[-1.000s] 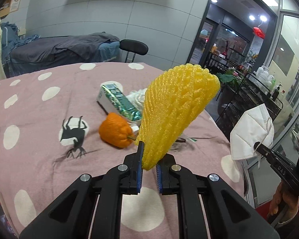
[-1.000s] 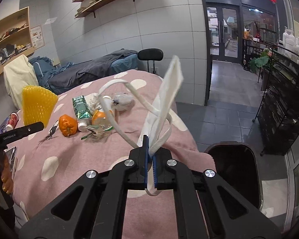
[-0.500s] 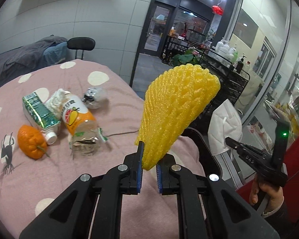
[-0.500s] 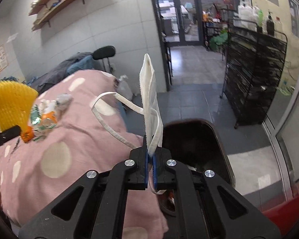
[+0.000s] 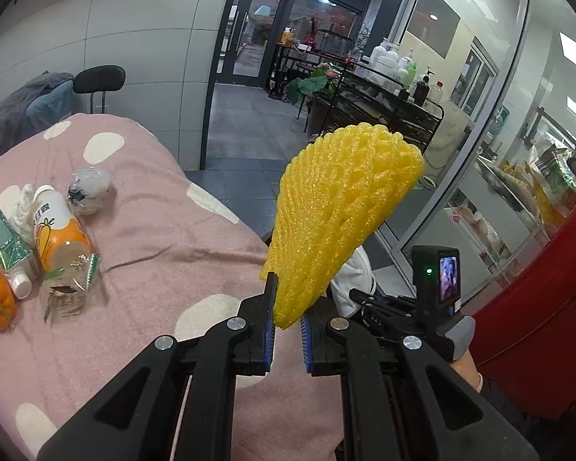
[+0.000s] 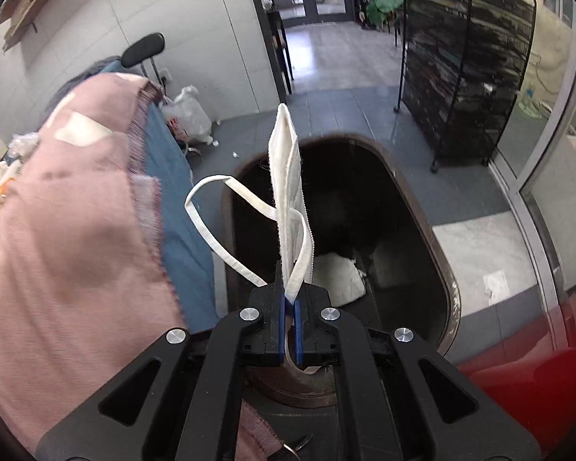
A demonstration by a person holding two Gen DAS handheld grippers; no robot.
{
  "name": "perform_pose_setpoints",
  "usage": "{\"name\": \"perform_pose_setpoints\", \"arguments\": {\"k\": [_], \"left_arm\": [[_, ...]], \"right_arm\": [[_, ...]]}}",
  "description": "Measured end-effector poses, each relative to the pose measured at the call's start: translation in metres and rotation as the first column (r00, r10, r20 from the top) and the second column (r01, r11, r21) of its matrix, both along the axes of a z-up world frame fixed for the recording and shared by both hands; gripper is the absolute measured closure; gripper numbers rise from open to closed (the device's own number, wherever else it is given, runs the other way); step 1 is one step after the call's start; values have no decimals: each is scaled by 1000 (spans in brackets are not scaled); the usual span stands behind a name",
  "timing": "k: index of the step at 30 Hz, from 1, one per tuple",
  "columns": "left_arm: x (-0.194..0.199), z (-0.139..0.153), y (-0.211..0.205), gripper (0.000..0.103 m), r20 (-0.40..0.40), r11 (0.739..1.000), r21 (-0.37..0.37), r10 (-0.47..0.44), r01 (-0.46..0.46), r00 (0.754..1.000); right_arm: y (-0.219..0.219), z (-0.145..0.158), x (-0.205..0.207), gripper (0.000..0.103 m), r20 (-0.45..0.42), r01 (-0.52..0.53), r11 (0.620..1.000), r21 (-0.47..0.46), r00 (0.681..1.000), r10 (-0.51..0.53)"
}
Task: Collect trash
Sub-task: 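Carry the mask toward the bin with the right tool while the left tool lifts the yellow net, then drop the mask into the bin with the right tool while the left tool drops the yellow net in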
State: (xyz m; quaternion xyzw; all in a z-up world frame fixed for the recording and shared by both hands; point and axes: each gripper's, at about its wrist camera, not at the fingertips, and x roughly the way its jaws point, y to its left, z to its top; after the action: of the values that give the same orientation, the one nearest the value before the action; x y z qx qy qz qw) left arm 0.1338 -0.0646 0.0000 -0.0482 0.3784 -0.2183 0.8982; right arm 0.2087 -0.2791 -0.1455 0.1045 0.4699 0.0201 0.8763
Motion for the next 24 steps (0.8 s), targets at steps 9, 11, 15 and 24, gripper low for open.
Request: {"name": "perform_pose_setpoints", "arguments": {"k": [9, 11, 15, 24], "left_arm": [[7, -9, -16, 92, -46, 999, -7, -45, 45, 998], [8, -10, -20, 92, -54, 998, -9, -56, 55, 997], [10, -12, -28, 92, -70, 997, -20, -79, 78, 994], [18, -27, -70, 92, -135, 983, -43, -181, 177, 974]], "right_arm": [[-16, -40, 3, 60, -99, 63, 998, 9, 993, -62], [-20, -42, -2, 52, -88, 82, 996, 22, 993, -80], [-24, -41, -10, 51, -80, 105, 994, 31, 992, -102], [-36, -28, -27, 44, -53, 158, 987, 20, 986, -157]]}}
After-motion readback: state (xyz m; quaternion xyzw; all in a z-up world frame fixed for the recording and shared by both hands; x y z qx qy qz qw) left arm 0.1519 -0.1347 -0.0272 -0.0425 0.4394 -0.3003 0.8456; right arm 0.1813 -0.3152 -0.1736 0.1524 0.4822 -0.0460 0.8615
